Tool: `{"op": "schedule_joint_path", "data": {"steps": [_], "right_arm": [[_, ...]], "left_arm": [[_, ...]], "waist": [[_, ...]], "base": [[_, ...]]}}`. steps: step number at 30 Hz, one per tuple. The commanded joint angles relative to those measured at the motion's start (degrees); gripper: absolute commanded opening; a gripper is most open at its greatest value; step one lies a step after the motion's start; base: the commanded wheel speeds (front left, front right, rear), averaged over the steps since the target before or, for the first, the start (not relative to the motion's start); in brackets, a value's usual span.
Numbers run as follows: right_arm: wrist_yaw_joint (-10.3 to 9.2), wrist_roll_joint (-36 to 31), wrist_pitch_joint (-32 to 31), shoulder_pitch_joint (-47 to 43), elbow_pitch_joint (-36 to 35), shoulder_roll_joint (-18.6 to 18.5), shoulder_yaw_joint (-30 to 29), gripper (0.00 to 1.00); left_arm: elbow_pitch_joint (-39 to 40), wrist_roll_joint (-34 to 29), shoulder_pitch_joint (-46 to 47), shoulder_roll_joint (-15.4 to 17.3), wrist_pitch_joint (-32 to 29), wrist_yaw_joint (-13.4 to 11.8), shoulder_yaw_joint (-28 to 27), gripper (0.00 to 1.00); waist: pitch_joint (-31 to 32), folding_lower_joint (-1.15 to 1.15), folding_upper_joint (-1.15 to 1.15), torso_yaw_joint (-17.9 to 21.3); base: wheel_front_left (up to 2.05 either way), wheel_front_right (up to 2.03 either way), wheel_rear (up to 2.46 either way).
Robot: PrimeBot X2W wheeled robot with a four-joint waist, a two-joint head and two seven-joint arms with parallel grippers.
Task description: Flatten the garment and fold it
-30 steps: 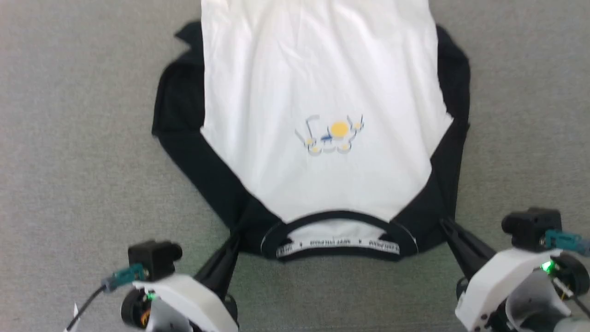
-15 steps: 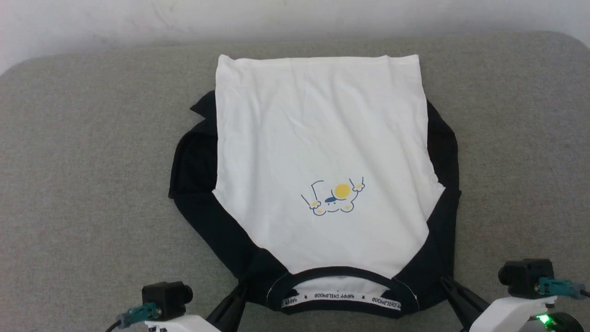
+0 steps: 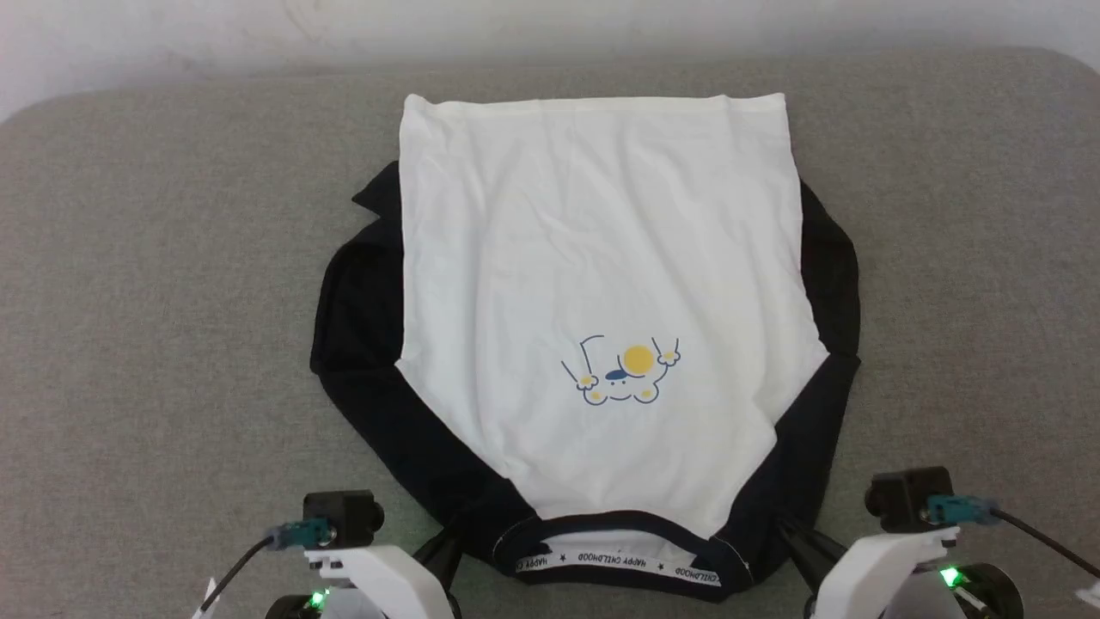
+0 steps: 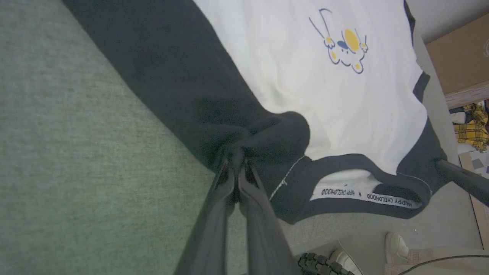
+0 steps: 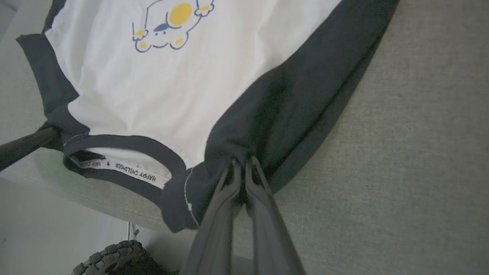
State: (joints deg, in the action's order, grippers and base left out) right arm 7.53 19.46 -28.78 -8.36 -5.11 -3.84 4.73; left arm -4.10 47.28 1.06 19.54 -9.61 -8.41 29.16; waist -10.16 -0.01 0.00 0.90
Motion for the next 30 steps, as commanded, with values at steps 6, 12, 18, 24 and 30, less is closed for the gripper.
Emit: {"op": "schedule_joint_path", "data": {"steps": [6, 12, 18, 24, 30], "right_arm": [[-0.04, 0.02, 0.81, 3.56, 6.53, -0.36, 1.39, 0.37], [-0.04, 0.94, 1.21, 3.71, 7.56, -0.59, 0.60, 1.00], [-0.04, 2.61, 0.29, 0.12, -1.89, -0.13, -5.34, 1.00], [-0.04, 0.13, 10.62, -0.42, -13.06, 0.85, -10.88, 1.00], [-0.04, -6.60, 29.08, 1.26, -12.80, 0.94, -9.11, 1.00]], "left_arm": [[-5.44, 0.39, 3.43, -1.16, -0.99, -0.01, 0.10, 0.17], [-4.65, 1.77, 3.06, -2.27, 0.04, -0.58, -1.02, 1.00], [5.33, 5.35, -2.19, -2.64, 2.99, -2.71, -5.43, 1.00], [14.96, -0.28, -4.38, -2.57, 17.56, -3.49, -11.10, 1.00], [17.42, -18.42, -2.84, -4.36, 24.54, -3.80, -15.08, 1.00]], "waist": [[-0.57, 0.01, 0.00, 0.56], [-0.86, 0.01, 0.00, 0.48], [-0.93, 0.01, 0.00, 0.02], [-1.06, 0.01, 0.00, -0.24], [-0.85, 0.01, 0.00, -0.15]], "base": [[0.00, 0.00, 0.00], [0.00, 0.00, 0.00], [0.00, 0.00, 0.00], [0.00, 0.00, 0.00], [0.00, 0.00, 0.00]]}}
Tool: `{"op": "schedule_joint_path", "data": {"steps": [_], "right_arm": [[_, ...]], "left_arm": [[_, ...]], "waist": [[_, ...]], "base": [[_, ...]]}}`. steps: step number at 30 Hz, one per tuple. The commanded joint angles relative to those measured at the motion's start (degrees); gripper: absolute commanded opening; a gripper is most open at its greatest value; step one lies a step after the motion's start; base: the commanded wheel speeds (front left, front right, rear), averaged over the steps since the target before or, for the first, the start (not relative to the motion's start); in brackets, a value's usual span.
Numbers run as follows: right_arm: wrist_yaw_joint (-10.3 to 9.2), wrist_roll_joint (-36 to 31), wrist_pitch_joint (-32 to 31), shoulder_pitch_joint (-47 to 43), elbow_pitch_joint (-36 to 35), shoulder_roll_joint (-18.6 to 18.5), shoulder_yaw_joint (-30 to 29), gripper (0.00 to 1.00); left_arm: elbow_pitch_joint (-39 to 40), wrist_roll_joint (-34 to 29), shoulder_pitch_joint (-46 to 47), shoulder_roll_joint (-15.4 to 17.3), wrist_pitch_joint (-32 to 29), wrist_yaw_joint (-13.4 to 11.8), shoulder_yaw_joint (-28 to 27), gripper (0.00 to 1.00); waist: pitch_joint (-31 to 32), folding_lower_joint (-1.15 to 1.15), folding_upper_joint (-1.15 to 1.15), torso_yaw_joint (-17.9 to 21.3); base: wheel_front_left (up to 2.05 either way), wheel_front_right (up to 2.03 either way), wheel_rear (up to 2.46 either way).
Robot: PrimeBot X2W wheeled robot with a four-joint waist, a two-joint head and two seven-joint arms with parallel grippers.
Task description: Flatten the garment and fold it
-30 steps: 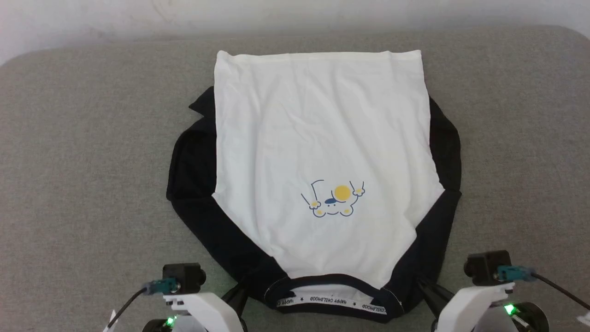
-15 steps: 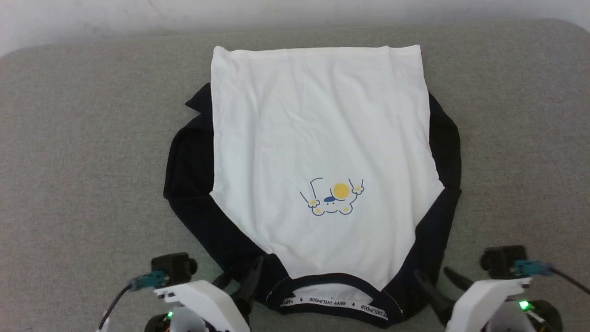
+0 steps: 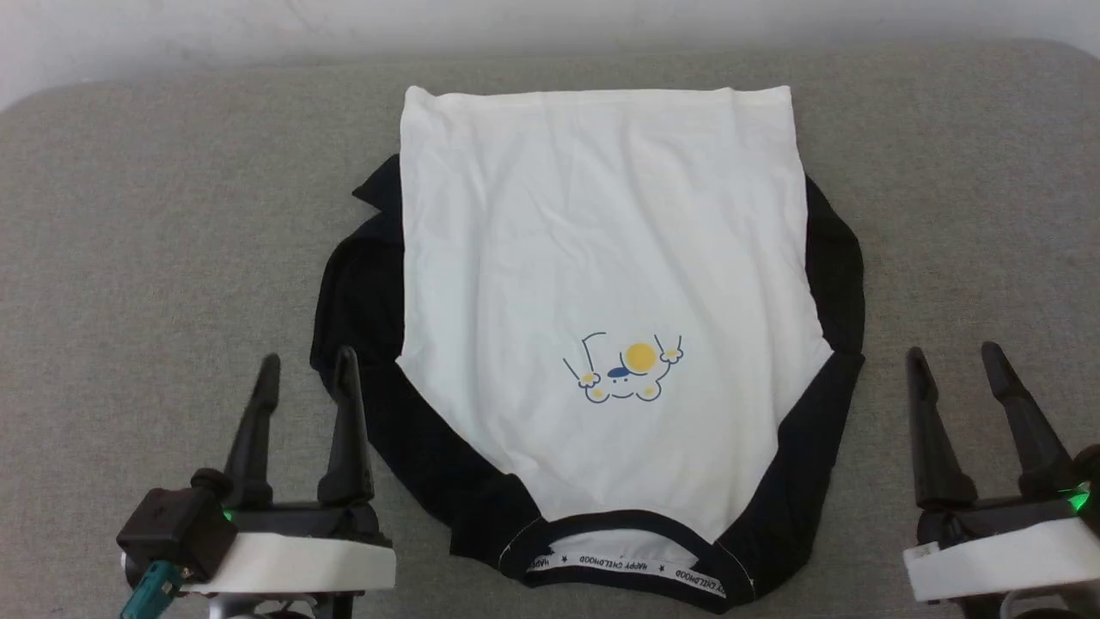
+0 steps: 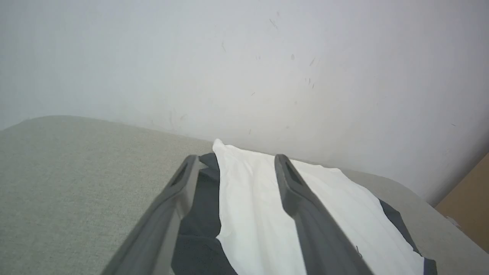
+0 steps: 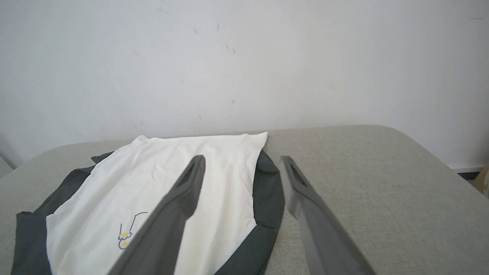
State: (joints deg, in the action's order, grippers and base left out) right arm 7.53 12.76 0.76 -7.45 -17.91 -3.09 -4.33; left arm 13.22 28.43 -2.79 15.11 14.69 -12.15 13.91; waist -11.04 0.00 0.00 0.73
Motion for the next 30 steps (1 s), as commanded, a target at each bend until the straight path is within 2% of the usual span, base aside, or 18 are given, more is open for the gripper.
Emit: {"op": "schedule_joint_path", "data": {"steps": [1, 3, 7, 12, 15, 17, 26, 30], "right_arm": [[-0.04, -0.70, 1.87, 0.35, 0.82, 0.20, 0.47, 1.00], [-0.04, -2.84, 5.94, 0.35, 2.50, 0.20, 1.31, 1.00], [-0.04, -4.32, 9.99, -0.38, 6.19, 0.20, 2.49, 1.00], [-0.04, -3.75, 11.57, -0.85, 8.44, 0.21, 3.07, 1.00], [-0.04, -3.67, 11.96, -0.49, 8.64, 0.21, 2.92, 1.00], [-0.04, -3.84, 12.07, -0.16, 8.52, 0.21, 2.82, 1.00], [-0.04, -3.36, 12.00, 1.79, 8.74, 0.21, 2.83, 1.00], [-0.04, -3.28, 12.00, 3.11, 9.11, 0.21, 3.39, 1.00]], "left_arm": [[0.74, -2.50, 0.84, -0.91, 0.25, 0.22, -0.94, 1.00], [1.48, -7.14, -0.10, -3.21, 0.27, 0.70, -3.09, 1.00], [1.24, -10.57, -2.47, -7.96, 0.29, 3.27, -6.74, 1.00], [-0.44, -12.41, -2.81, -9.77, 0.29, 6.94, -10.02, 1.00], [-2.68, -13.29, -0.65, -8.24, 0.30, 9.54, -10.76, 1.00], [-4.52, -13.94, 2.46, -5.70, -0.33, 11.38, -10.78, 1.00], [-11.16, -8.62, 23.57, 3.29, -21.21, 17.48, -10.07, 1.00], [-16.03, -2.81, 33.05, 5.35, -29.54, 18.41, -11.09, 1.00]], "waist": [[0.03, 0.00, 0.00, 0.06], [0.08, 0.00, 0.00, 0.15], [0.18, 0.00, 0.00, 0.10], [0.10, 0.00, 0.00, 0.13], [-0.68, 0.00, 0.00, 0.14], [-1.61, 0.00, 0.00, 0.11], [-8.11, 0.00, 0.00, 0.22], [-11.59, 0.00, 0.00, 0.67]], "base": [[0.00, 0.00, 0.00], [0.00, 0.00, 0.00], [0.00, 0.00, 0.00], [0.00, 0.00, 0.00], [0.00, 0.00, 0.00], [0.00, 0.00, 0.00], [0.00, 0.00, 0.00], [0.00, 0.00, 0.00]]}}
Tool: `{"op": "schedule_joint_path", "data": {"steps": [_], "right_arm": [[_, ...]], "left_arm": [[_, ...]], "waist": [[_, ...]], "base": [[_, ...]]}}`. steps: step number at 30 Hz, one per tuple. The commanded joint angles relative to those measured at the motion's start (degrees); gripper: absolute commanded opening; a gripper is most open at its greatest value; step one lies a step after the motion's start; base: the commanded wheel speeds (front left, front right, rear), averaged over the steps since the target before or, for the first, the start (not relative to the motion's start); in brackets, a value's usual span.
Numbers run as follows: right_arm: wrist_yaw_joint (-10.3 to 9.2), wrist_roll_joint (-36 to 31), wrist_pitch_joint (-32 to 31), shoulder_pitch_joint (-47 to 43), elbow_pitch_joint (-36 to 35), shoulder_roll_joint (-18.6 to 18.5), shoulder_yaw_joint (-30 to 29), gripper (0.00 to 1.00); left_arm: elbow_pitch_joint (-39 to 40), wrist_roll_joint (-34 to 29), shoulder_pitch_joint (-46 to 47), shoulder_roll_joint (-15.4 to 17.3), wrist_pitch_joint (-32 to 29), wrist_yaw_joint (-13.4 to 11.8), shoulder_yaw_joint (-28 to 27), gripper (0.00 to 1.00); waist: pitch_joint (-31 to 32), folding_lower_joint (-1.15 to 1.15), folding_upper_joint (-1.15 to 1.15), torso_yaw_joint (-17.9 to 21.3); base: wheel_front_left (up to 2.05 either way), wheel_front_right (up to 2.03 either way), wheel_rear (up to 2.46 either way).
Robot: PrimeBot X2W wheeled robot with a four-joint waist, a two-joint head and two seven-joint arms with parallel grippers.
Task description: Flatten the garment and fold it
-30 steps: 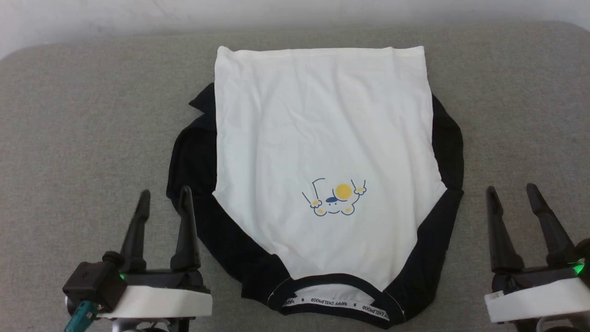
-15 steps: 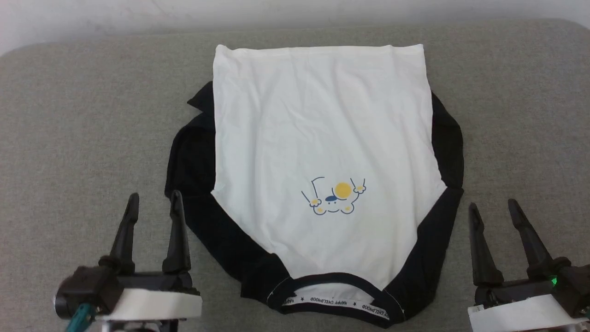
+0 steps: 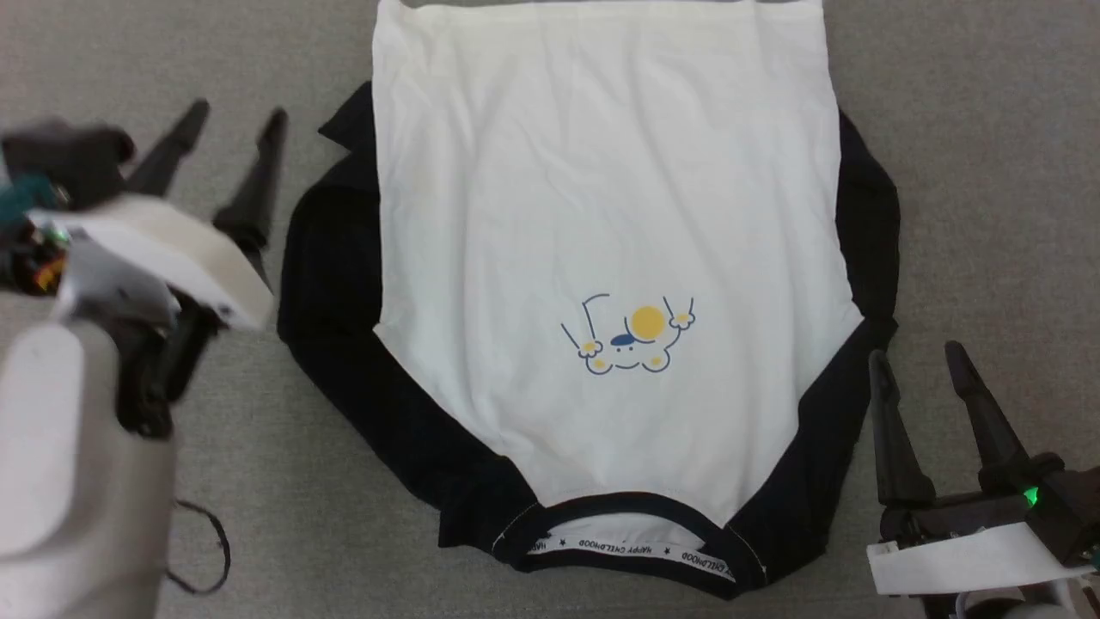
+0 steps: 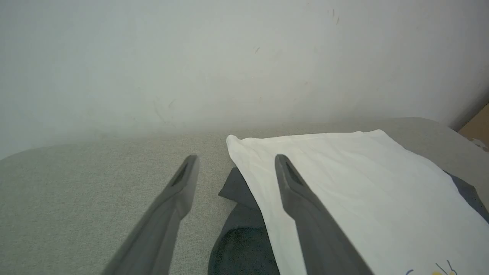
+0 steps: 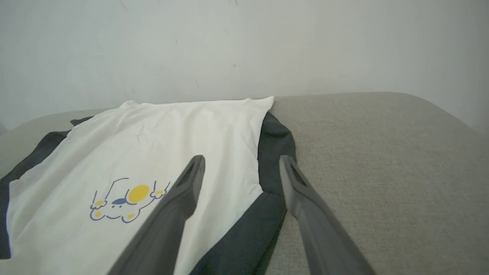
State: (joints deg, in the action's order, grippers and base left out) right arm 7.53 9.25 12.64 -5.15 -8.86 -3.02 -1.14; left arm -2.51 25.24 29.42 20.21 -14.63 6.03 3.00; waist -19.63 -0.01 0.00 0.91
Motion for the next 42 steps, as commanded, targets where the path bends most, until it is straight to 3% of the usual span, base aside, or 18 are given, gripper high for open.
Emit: {"op": "schedule_joint_path", "data": {"steps": [1, 8, 22, 42], "right_arm": [[-0.04, 0.17, 0.12, 1.16, 0.20, 0.13, 0.33, 1.00], [-0.04, -0.07, 0.19, 3.13, 0.82, 0.14, 0.08, 1.00], [-0.04, -0.41, -0.16, 4.73, 1.01, 0.14, -0.12, 1.00], [-0.04, -0.72, -0.72, 6.10, 1.44, 0.14, -1.00, 1.00]], "left_arm": [[-1.64, 1.18, 2.90, 1.26, -2.29, 0.45, 0.01, 1.00], [-8.67, 7.07, 13.00, 5.35, -13.17, 1.24, 2.69, 1.00], [-17.03, 9.92, 21.05, 5.62, -20.34, 0.34, 3.37, 1.00], [-17.59, 15.70, 23.53, 5.24, -31.03, -3.73, 2.00, 1.00]], "waist": [[-3.72, 0.01, 0.00, 0.70], [-8.03, 0.01, 0.00, 1.74], [-12.77, 0.01, 0.00, 3.19], [-16.14, 0.01, 0.00, 3.37]], "base": [[0.00, 0.00, 0.00], [0.00, 0.00, 0.00], [0.00, 0.00, 0.00], [0.00, 0.00, 0.00]]}}
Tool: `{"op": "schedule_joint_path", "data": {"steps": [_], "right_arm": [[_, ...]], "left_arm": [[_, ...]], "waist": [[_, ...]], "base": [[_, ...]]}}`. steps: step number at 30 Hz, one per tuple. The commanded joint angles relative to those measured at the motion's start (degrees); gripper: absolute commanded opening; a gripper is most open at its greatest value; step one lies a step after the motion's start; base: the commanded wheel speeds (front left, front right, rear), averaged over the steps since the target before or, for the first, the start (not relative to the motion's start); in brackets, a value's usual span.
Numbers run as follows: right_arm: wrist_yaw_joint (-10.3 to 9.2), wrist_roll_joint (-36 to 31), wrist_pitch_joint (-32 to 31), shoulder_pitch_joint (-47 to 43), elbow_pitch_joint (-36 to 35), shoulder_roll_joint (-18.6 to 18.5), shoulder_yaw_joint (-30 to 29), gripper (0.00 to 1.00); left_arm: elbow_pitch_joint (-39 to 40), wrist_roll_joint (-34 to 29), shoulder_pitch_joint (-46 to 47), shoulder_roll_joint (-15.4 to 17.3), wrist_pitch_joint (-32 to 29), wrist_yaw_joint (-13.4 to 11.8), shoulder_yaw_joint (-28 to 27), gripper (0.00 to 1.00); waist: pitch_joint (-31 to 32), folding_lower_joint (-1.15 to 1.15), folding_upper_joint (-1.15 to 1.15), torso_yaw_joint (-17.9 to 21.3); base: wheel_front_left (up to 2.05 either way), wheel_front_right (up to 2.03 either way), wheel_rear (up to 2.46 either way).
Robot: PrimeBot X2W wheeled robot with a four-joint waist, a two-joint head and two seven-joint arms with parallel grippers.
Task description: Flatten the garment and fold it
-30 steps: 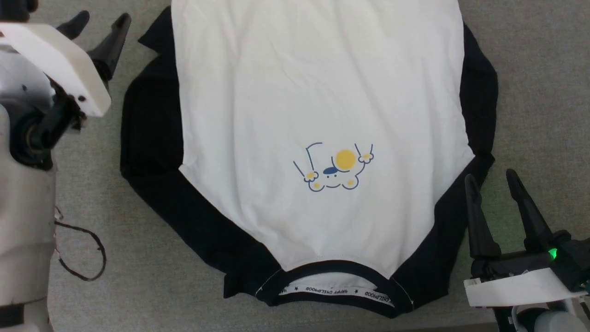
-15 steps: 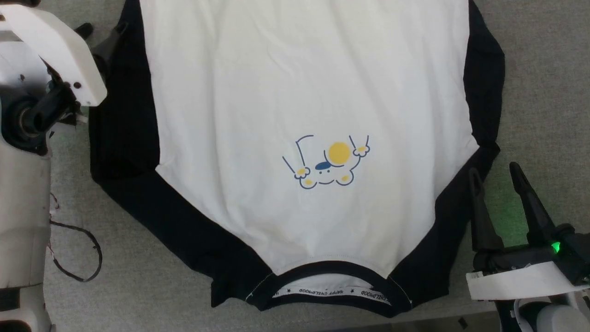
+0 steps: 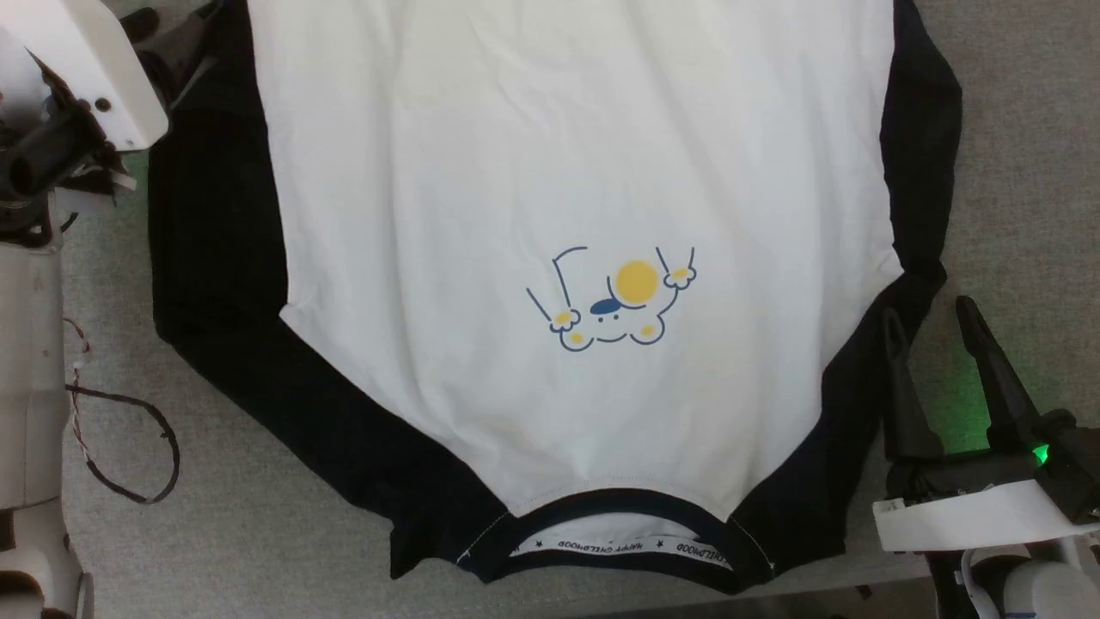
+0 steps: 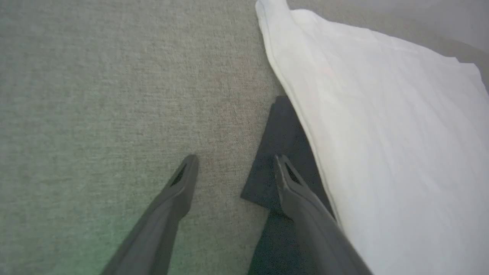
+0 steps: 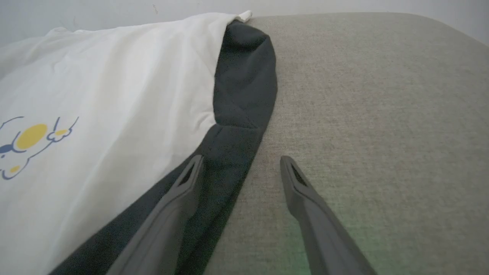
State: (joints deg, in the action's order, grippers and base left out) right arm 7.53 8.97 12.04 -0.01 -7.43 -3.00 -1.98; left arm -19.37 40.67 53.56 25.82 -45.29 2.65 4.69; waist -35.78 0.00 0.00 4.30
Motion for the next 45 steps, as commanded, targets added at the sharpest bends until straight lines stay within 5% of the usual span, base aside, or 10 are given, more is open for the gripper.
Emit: {"op": "schedule_joint_path", "data": {"steps": [1, 13, 15, 28, 45], "right_arm": [[-0.04, -0.44, -0.13, 1.05, 0.14, 0.13, -0.14, 1.00], [-0.04, -0.13, 0.05, 1.76, 1.67, 0.13, 0.29, 1.00], [-0.04, -0.05, 0.13, 1.93, 1.81, 0.13, 0.24, 1.00], [-0.04, -0.03, 0.89, 2.27, 3.04, 0.13, -0.84, 1.00], [-0.04, 0.09, 0.15, -0.43, 5.73, 0.13, -0.11, 1.00]], "left_arm": [[-0.61, 0.61, -0.59, -0.36, -1.13, -0.51, 0.35, 1.00], [1.68, 3.80, -2.26, -0.38, -6.13, -2.69, -0.51, 1.00], [1.95, 3.79, -2.77, -0.21, -5.43, -2.20, -0.56, 0.00], [2.54, 6.35, -4.37, -0.54, 0.04, 0.59, -3.19, 0.00], [5.28, 8.71, -8.01, 1.50, 2.17, 1.12, -6.53, 0.00]], "waist": [[0.01, 0.00, 0.00, -0.05], [-0.20, 0.00, 0.00, 0.43], [-0.29, 0.00, 0.00, 0.78], [2.16, 0.00, 0.00, 0.24], [15.57, 0.00, 0.00, -3.81]], "base": [[0.00, 0.00, 0.00], [0.00, 0.00, 0.00], [0.00, 0.00, 0.00], [0.00, 0.00, 0.00], [0.00, 0.00, 0.00]]}}
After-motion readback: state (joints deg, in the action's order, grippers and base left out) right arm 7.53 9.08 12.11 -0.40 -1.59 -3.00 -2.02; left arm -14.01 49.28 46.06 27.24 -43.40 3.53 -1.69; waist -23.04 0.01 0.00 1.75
